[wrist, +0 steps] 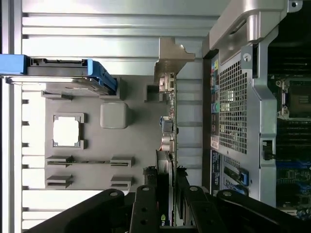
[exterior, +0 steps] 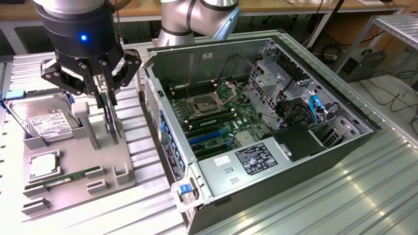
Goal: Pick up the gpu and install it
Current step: 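Pick up the gpu and move the gpu toward the slot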
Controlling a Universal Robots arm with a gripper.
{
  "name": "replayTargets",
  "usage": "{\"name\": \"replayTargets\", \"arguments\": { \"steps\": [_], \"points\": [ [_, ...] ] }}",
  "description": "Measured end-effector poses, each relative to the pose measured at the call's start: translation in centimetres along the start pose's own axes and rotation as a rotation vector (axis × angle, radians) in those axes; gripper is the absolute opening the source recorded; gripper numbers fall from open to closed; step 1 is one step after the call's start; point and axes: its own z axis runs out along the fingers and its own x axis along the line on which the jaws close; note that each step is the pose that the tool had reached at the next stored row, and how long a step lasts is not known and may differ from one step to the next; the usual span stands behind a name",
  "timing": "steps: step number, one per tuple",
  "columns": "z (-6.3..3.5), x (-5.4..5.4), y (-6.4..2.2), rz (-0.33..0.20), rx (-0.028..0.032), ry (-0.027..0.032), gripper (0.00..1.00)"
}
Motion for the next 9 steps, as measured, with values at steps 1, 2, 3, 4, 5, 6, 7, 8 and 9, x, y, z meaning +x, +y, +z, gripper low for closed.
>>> {"name": "replayTargets", "arguments": {
  "steps": [1,2,3,4,5,6,7,8,9],
  "points": [
    [-0.39,-0.2,-0.1,0.0,0.0001,0.0006,0.26],
    [-1.09,-0.6,-0.3,0.0,-0.0002,0.0021,0.26],
    [-1.69,-1.0,-0.5,0.0,-0.0004,0.0036,0.26],
    [-2.03,-1.2,-0.61,0.0,-0.0003,0.0047,0.26],
    [-2.47,-1.6,-0.77,0.0,-0.0005,0.0062,0.26],
    [-3.02,-2.1,-0.99,0.001,-0.0008,0.0096,0.26],
    [-3.42,-2.6,-1.16,0.001,-0.0011,0.0129,0.26],
    [-3.66,-2.9,-1.26,0.001,-0.0012,0.0149,0.26],
    [-3.89,-3.2,-1.36,0.001,-0.0014,0.0173,0.26]
  ]
}}
